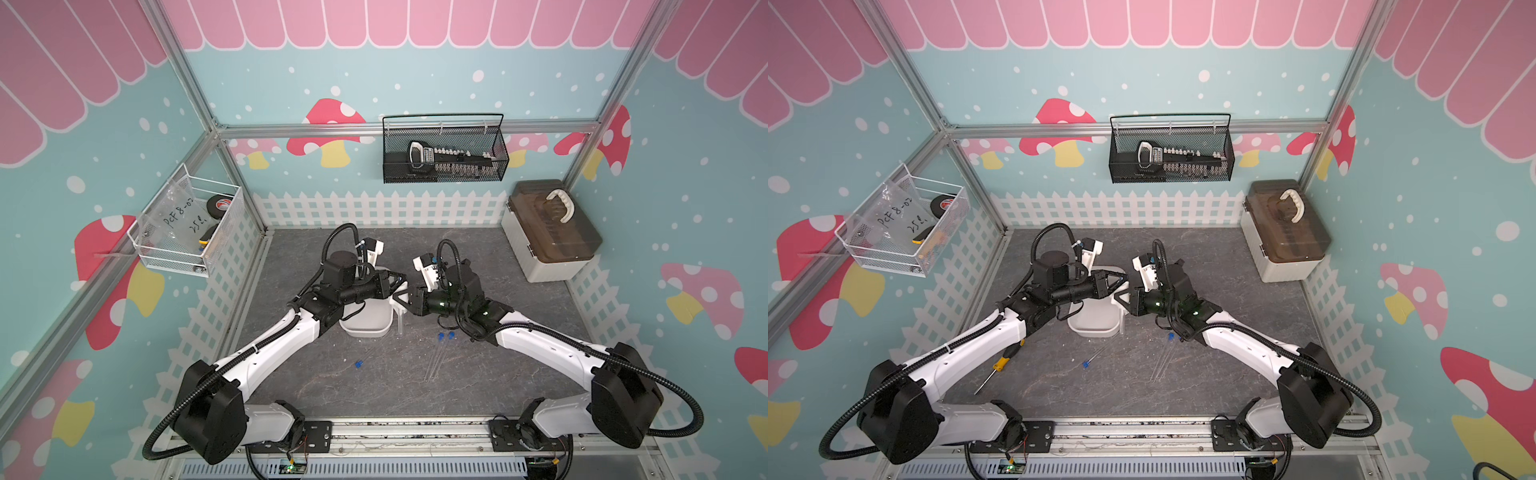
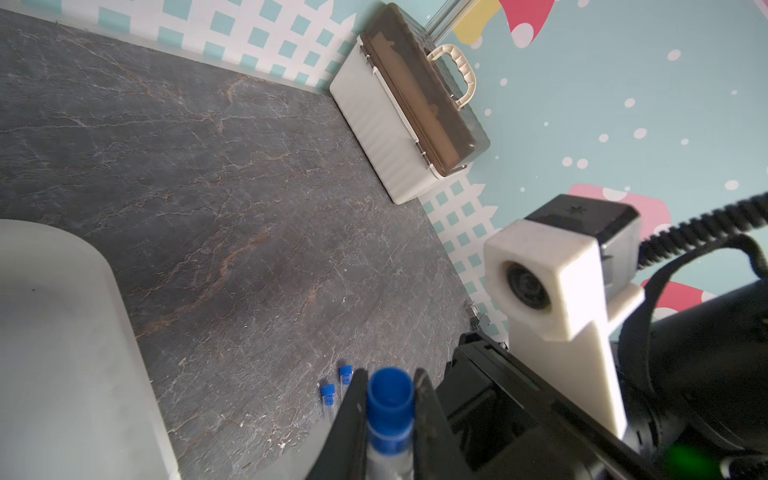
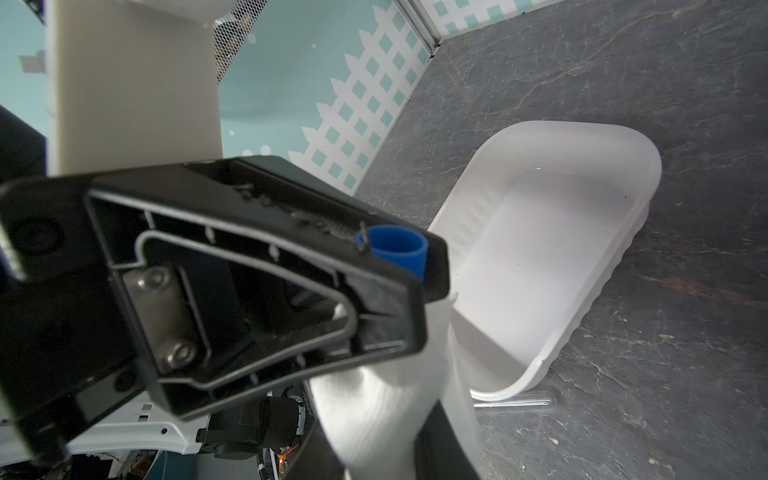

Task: Wipe the exteriors of test tubes
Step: Wipe the dirt from the test tube.

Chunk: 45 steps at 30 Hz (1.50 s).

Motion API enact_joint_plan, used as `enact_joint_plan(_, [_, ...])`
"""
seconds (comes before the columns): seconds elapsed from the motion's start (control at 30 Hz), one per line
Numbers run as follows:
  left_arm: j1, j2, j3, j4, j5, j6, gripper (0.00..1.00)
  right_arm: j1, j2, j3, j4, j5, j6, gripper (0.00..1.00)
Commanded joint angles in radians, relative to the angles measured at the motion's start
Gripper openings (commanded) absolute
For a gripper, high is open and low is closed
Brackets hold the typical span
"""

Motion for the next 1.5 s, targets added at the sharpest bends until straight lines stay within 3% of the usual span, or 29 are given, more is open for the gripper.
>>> enact_joint_plan(0.0, [0.014, -0.015, -0.012, 0.006, 0.000, -0.008, 0.17, 0.040, -0.037, -0.044, -0.002, -0.024, -0.002, 0.20])
enact_joint_plan(0.23, [0.028, -0.009, -0.010, 0.008, 0.008, -0.009, 0.17, 0.130, -0.044, -0.145, 0.057, 0.011, 0.063, 0.20])
enact_joint_plan(0.47, [0.036, -0.011, -0.015, 0.007, 0.011, -0.009, 0.17, 0.149, -0.050, -0.188, 0.098, 0.033, 0.089, 0.20])
enact_joint_plan(1.0, [0.036, -0.026, -0.051, 0.022, 0.026, -0.023, 0.17, 0.040, 0.058, 0.045, 0.024, 0.050, 0.007, 0.20])
enact_joint_plan(1.2, [0.036, -0.032, -0.058, 0.022, 0.025, -0.021, 0.17, -0.001, 0.021, 0.033, 0.022, 0.095, 0.021, 0.20])
enact_joint_plan(1.47, [0.039, -0.028, -0.048, 0.024, 0.011, -0.018, 0.17, -0.004, -0.050, -0.067, -0.009, 0.047, 0.047, 0.20])
